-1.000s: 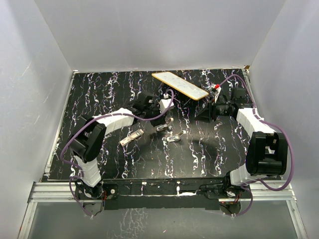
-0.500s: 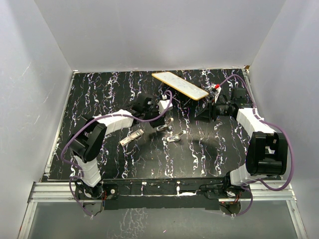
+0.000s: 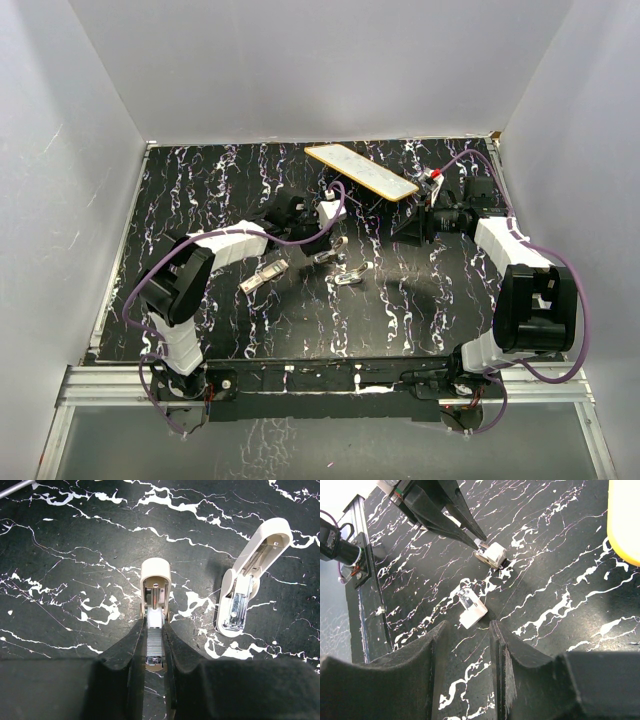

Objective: Load the staples into the stapler

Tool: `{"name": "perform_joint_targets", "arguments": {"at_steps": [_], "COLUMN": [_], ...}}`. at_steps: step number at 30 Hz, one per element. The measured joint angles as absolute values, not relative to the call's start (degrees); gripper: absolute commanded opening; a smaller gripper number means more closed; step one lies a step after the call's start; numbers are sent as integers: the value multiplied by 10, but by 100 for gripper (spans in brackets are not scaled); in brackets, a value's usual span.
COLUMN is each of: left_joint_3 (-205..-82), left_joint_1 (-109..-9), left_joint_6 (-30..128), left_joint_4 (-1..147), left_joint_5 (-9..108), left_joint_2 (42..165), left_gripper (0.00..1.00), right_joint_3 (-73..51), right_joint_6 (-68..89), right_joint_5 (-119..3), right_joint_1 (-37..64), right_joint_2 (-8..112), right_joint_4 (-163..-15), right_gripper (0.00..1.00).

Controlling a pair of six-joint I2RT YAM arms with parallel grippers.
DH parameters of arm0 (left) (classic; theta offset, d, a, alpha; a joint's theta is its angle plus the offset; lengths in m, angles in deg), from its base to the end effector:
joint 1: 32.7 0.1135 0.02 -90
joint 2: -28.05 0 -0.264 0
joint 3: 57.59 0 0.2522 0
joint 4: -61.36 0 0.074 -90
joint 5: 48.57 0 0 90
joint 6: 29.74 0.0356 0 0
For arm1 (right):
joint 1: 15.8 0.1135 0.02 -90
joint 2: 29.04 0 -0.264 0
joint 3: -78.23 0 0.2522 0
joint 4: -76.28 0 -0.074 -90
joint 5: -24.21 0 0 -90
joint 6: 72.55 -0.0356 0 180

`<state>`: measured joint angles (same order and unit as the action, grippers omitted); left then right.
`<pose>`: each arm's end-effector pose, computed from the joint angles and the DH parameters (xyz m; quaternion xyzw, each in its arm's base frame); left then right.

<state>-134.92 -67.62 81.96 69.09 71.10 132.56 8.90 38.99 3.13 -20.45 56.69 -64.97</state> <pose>0.3151 -0.2414 0.1938 0.5107 0.6984 -0.2770 0.4179 0.2936 0.0094 0.2343 -0.2831 0.7533 0.4699 0.3628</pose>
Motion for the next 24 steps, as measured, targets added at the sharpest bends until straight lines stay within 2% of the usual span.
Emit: {"name": "perform_joint_targets", "arguments": {"at_steps": [24], "left_joint_3": [-1337], "left_joint_1": [-670], "left_joint_6": [824], "left_joint_4": [683], "left_joint_5": [723], "left_joint_2": [1341], "left_gripper": [3], "right_joint_3": [89], "right_joint_6": [390], "right_joint_5": [32], "right_joint_1": [-205], "right_joint_2": [567], "right_joint_4": [-650], "right_gripper": [40]}}
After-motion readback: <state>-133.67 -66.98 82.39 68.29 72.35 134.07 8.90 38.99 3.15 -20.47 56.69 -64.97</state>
